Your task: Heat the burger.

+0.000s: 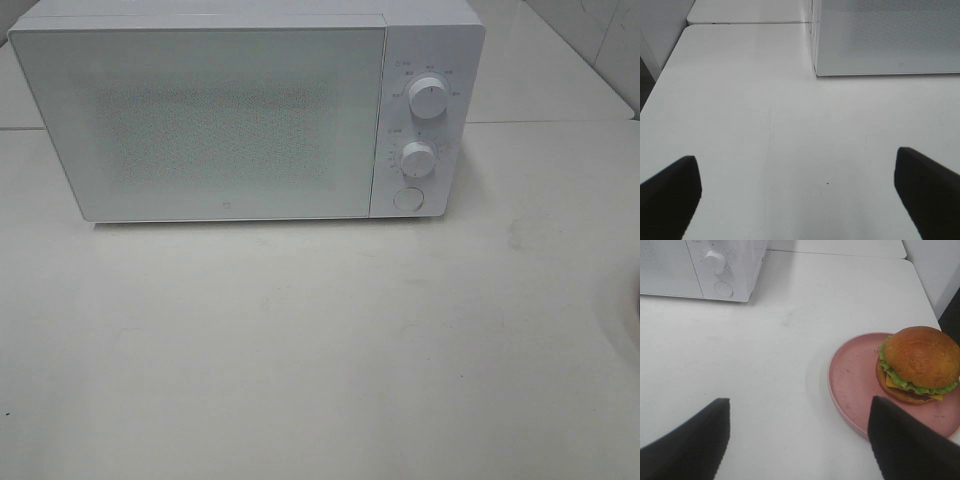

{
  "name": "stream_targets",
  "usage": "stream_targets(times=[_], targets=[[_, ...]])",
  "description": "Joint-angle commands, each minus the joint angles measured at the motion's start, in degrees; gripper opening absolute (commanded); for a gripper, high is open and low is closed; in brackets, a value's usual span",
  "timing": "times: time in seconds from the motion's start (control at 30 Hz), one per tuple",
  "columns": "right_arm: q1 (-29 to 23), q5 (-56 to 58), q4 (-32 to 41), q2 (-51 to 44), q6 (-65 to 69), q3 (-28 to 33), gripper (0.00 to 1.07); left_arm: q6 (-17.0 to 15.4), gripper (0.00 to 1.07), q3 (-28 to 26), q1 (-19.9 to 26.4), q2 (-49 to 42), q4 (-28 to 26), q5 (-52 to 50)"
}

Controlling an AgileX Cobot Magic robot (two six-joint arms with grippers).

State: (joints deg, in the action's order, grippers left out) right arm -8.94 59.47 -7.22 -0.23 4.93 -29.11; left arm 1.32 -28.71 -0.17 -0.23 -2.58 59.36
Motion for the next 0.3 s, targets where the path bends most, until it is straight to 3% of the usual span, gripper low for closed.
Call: stream_targets(times=[0.03,0.3], targets=[[0.23,-0.34,-0.06,-1.03,-0.17,0.17,0.75,-0.29,0.98,0.17,0.29,-1.66,-0.29,-0.40],[0.23,-0.34,-0.06,-1.03,-0.17,0.17,0.75,-0.29,0.98,0.17,0.29,-1.66,-0.29,-0.40]])
